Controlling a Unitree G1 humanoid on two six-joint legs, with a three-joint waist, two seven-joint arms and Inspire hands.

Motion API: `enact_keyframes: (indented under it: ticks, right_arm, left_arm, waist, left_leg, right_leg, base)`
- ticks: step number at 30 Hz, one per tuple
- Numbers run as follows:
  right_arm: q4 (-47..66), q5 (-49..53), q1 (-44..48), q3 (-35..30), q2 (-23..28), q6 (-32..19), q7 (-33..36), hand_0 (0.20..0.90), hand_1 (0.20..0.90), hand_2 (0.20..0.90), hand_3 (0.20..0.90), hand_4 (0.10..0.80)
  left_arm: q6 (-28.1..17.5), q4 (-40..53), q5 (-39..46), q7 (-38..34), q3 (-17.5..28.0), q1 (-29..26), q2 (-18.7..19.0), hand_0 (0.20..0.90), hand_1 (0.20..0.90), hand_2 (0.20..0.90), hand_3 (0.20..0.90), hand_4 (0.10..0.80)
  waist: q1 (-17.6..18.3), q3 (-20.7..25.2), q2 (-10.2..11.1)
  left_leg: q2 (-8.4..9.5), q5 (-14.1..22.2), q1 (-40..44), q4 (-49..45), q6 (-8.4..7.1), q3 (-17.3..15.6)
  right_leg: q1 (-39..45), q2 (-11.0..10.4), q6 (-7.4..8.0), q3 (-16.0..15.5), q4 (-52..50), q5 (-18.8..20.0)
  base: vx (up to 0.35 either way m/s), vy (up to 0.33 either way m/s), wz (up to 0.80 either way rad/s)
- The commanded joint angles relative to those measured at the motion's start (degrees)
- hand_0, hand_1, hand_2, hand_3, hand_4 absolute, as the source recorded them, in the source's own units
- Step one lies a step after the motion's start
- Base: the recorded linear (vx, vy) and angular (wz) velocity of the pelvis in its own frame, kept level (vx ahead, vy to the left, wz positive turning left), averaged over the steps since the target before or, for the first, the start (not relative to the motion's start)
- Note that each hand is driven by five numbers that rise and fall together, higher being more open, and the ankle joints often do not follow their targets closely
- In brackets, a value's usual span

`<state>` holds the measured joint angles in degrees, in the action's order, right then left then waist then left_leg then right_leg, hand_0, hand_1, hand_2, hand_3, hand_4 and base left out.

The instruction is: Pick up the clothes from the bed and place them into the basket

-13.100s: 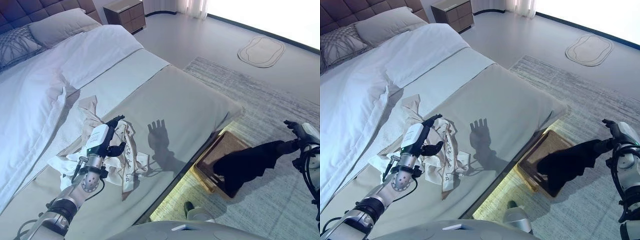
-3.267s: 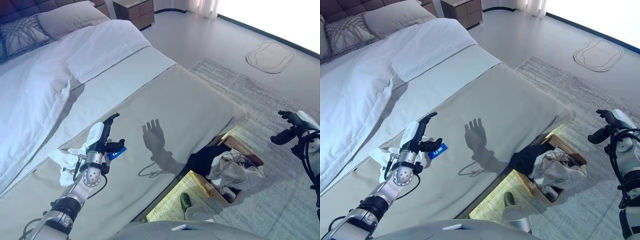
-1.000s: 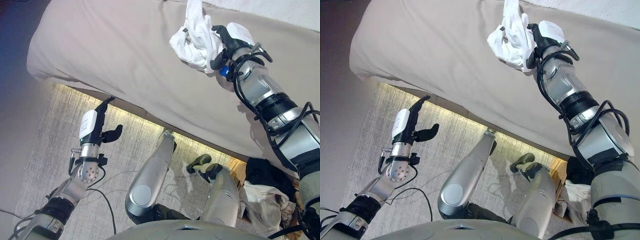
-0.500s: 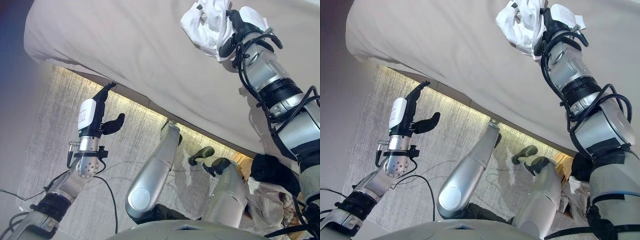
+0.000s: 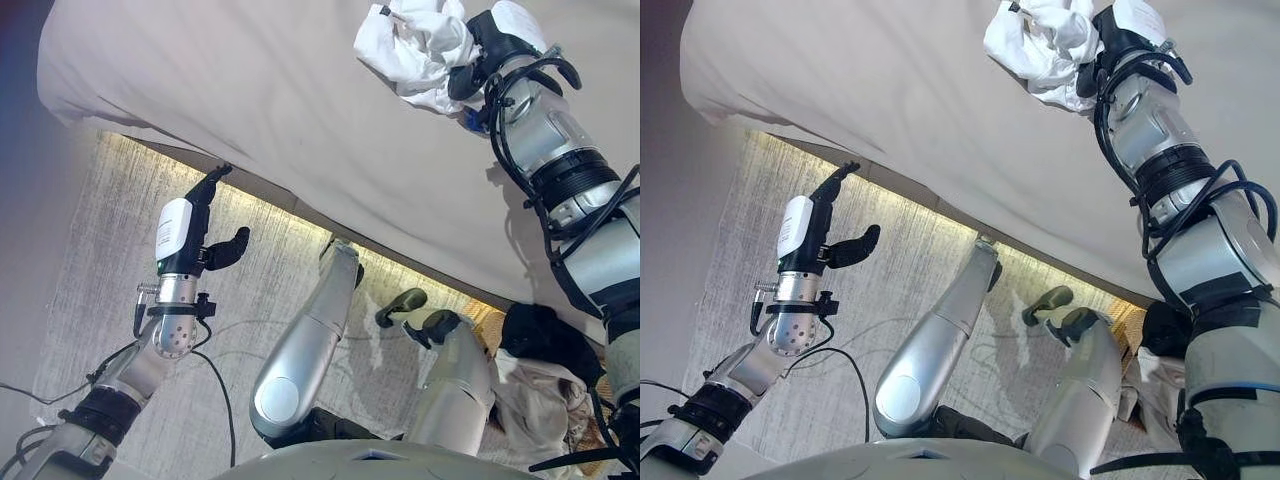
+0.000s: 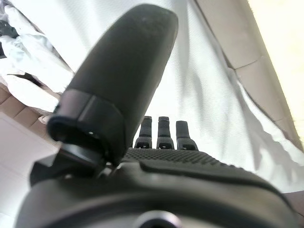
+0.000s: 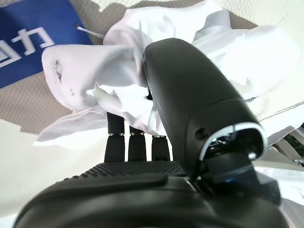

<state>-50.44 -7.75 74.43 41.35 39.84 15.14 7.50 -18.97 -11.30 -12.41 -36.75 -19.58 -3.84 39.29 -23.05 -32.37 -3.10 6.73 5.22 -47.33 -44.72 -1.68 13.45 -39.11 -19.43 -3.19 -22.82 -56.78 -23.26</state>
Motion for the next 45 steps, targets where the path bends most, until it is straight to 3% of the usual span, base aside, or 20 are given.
enact_keyframes:
  ticks: [1, 7, 8, 11, 16, 20, 30, 45]
  right_arm:
    - [3.0, -0.9, 1.3, 0.8, 2.6, -3.0, 4.8, 0.3, 0.3, 0.3, 0.2, 0.1]
    - [4.6, 3.0, -2.1, -2.5, 3.0, -7.5, 6.7, 0.3, 0.3, 0.3, 0.2, 0.1]
    - [5.8, 1.9, -3.2, -4.3, 3.5, -8.8, 7.4, 0.3, 0.3, 0.3, 0.2, 0.1]
    - [7.5, 1.9, -4.8, -5.7, 4.8, -9.9, 8.8, 0.3, 0.3, 0.3, 0.2, 0.1]
    - [12.7, 1.2, -10.1, -9.7, 8.2, -10.7, 9.1, 0.3, 0.3, 0.3, 0.2, 0.1]
    - [15.9, 0.2, -14.8, -13.8, 13.0, -12.5, 6.2, 0.3, 0.3, 0.3, 0.2, 0.1]
    - [22.0, -2.4, -26.0, -24.9, 21.9, -14.2, 3.2, 0.3, 0.3, 0.3, 0.2, 0.1]
    - [26.8, -3.0, -41.9, -40.8, 28.7, -13.0, 2.9, 0.3, 0.3, 0.3, 0.2, 0.1]
  left_arm:
    - [-4.5, 3.8, -0.1, -3.6, 2.6, 0.0, 1.5, 0.9, 0.9, 0.9, 0.9, 0.8]
    - [-4.2, 1.9, 0.5, -1.1, 2.4, -1.5, 0.5, 0.9, 0.9, 0.9, 0.9, 0.8]
    - [-4.2, 0.8, 0.4, -0.4, 2.5, -2.2, 0.0, 0.9, 0.9, 0.9, 0.9, 0.8]
    - [-3.6, -0.1, -0.1, 0.1, 2.6, -2.5, -0.5, 0.9, 0.9, 0.9, 0.9, 0.8]
    - [-3.0, -2.1, 0.8, 0.0, 3.6, -2.3, -0.8, 0.9, 0.9, 0.9, 0.9, 0.8]
    - [-2.8, -4.9, 0.7, 0.9, 4.1, -1.8, -1.6, 0.9, 0.9, 0.9, 0.9, 0.8]
    - [-4.0, -10.5, -1.1, 3.4, 3.7, -2.5, -2.5, 0.9, 0.9, 0.9, 0.9, 0.8]
    - [-7.8, -16.6, -2.4, 6.7, 2.9, -5.0, -3.3, 0.9, 0.9, 0.9, 0.9, 0.8]
  waist:
    - [0.6, 2.6, 0.1]
    - [2.9, 2.6, 0.5]
    - [3.7, 2.6, 0.6]
    - [5.3, 2.6, 1.1]
    - [8.9, 6.2, 2.6]
    - [13.5, 12.6, 4.3]
    - [21.8, 22.4, 6.2]
    - [29.6, 26.8, 6.5]
  left_leg:
    - [0.5, 8.4, 6.4, -2.0, 5.22, -7.6]
    - [-0.83, 8.5, 16.7, 2.4, 4.61, -8.6]
    - [-1.64, 6.1, 20.1, 6.3, 4.43, -9.0]
    - [-2.94, 5.3, 26.2, 10.8, 4.12, -9.8]
    - [-5.58, 3.3, 35.1, 19.8, 2.97, -11.9]
    - [-6.73, 1.1, 42.4, 28.6, 1.9, -15.2]
    - [-8.79, -0.1, 50.4, 37.9, 1.24, -22.2]
    - [-10.09, -1.1, 56.1, 47.3, 0.48, -27.3]
  right_leg:
    - [5.3, 7.4, -1.21, -2.1, 1.3, 2.6]
    - [14.2, 6.5, -0.09, 0.0, 7.2, 4.6]
    - [17.2, 6.6, -0.19, -0.1, 11.3, 7.3]
    - [22.7, 6.9, 0.72, 1.5, 16.8, 9.1]
    - [30.9, 9.2, 1.93, 4.3, 28.2, 12.3]
    - [36.7, 12.0, 3.68, 7.2, 39.7, 15.9]
    - [40.5, 13.6, 6.55, 13.0, 49.5, 20.6]
    - [40.4, 14.4, 10.21, 19.9, 57.1, 26.0]
  base:
    - [0.009, -0.034, -0.2]
    - [0.039, -0.009, -0.21]
    - [-0.039, -0.003, -0.32]
    - [0.013, -0.011, -0.35]
    - [0.083, -0.023, -0.41]
    - [0.124, -0.014, -0.38]
    - [0.066, -0.026, -0.45]
    - [-0.012, -0.03, -0.28]
